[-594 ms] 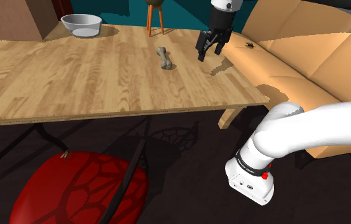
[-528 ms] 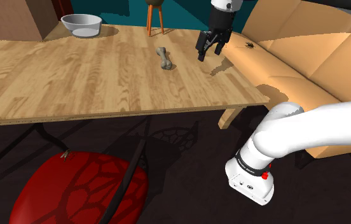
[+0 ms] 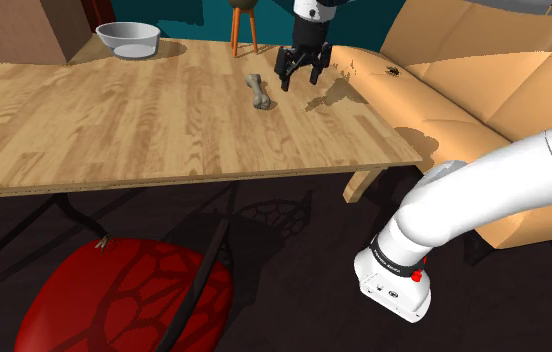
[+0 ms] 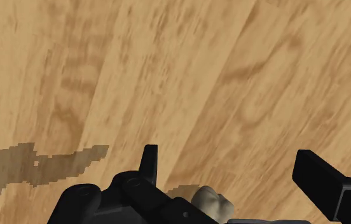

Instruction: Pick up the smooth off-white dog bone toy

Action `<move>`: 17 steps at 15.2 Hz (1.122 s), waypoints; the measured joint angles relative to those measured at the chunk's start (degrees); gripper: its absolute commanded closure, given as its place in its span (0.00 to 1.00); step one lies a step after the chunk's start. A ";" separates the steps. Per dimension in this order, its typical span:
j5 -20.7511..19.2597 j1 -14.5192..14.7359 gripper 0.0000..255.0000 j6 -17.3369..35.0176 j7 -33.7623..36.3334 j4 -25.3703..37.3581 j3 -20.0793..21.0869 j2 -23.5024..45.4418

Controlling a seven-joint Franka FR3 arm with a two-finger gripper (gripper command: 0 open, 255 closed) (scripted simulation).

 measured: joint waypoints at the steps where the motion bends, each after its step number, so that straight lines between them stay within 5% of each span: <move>1: -0.04 -0.33 0.00 1.14 0.95 0.67 0.10 1.95; 17: -1.32 -3.82 0.00 4.31 14.26 31.28 -0.84 37.65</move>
